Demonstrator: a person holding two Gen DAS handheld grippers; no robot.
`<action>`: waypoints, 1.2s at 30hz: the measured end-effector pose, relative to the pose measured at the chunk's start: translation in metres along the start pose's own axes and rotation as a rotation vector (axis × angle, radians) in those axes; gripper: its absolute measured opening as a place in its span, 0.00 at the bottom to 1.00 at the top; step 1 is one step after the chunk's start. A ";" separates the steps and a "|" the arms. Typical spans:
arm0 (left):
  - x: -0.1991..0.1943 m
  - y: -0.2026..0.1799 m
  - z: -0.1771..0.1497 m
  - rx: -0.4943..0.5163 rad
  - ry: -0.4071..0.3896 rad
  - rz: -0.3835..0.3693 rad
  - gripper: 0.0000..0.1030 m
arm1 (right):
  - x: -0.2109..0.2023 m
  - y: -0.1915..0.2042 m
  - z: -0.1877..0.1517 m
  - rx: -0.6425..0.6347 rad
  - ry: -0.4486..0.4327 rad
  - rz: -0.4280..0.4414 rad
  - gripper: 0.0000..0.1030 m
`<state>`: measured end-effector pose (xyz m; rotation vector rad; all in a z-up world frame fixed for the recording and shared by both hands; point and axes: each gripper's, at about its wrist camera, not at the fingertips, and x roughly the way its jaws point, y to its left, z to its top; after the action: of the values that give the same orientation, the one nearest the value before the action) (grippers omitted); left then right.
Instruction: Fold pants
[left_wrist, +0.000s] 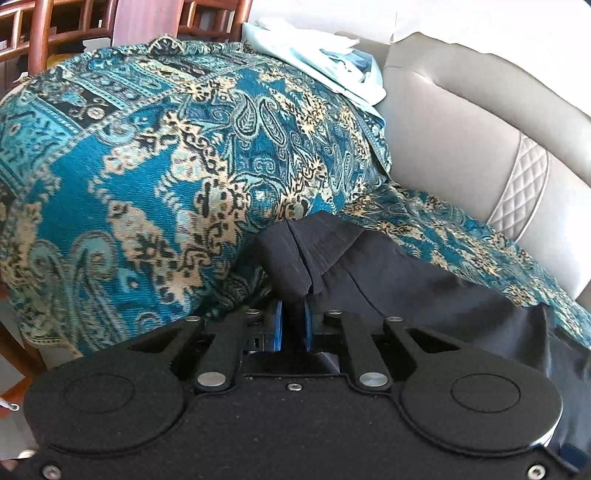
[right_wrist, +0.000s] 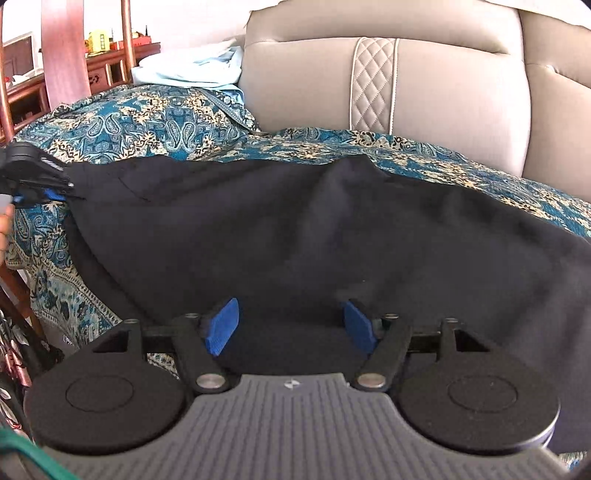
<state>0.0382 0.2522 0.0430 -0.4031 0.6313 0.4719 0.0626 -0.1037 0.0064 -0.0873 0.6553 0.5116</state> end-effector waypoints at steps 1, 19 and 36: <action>-0.002 0.001 0.001 -0.002 0.007 0.002 0.11 | -0.001 -0.002 -0.001 0.005 0.000 -0.002 0.75; 0.014 0.004 -0.029 0.065 0.062 0.073 0.16 | -0.027 -0.122 -0.014 0.139 -0.080 -0.133 0.78; 0.016 -0.015 -0.035 0.159 0.050 0.160 0.18 | -0.064 -0.310 -0.027 0.305 -0.079 -0.495 0.89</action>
<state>0.0410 0.2277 0.0097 -0.2153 0.7477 0.5611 0.1533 -0.4085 -0.0012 0.0588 0.6010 -0.0639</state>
